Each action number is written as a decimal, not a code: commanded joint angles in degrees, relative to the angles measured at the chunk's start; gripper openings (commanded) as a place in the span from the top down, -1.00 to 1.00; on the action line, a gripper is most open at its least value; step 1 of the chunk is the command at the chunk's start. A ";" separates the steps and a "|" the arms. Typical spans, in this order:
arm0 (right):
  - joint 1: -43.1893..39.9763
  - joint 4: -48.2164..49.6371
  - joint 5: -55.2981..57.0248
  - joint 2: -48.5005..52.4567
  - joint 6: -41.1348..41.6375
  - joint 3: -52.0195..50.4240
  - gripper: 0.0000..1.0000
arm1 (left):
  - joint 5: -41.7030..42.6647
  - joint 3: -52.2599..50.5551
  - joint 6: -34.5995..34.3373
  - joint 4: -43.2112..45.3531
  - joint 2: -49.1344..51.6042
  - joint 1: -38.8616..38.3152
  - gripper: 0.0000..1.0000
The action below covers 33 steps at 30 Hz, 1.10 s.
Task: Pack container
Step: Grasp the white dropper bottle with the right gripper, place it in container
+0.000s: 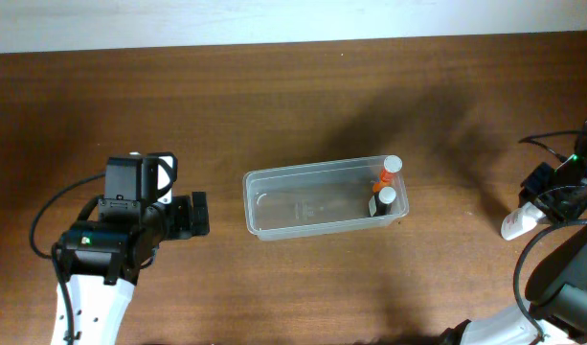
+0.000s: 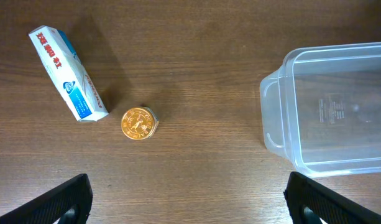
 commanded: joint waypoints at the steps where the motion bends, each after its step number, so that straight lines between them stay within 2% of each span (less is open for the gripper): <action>1: -0.17 -0.07 -0.57 0.09 0.17 -0.20 0.43 | 0.61 1.11 0.87 0.09 -0.02 0.28 -0.99; 4: -0.13 -0.35 -0.61 0.09 0.17 -0.20 0.60 | 0.61 1.09 0.85 0.09 -0.02 0.28 -0.99; 8: 0.00 -0.85 -3.10 -0.92 -1.51 -0.04 0.70 | 0.61 1.11 0.87 0.09 -0.02 0.28 -0.99; 15: 5.05 -6.56 -5.57 -7.54 -4.39 4.20 0.74 | 0.59 1.11 0.85 0.09 -0.02 0.28 -0.99; 21: 18.51 -12.74 -6.88 -18.10 -8.68 10.95 0.73 | 0.61 1.09 0.85 0.09 -0.02 0.28 -0.99; 26: 34.38 -11.37 -6.82 -25.00 -8.66 15.23 0.72 | 0.61 1.11 0.85 0.09 -0.02 0.28 -0.99; 33: 49.77 -7.72 -4.87 -23.28 -4.79 14.27 0.70 | 0.63 1.09 0.85 0.09 -0.02 0.28 -0.99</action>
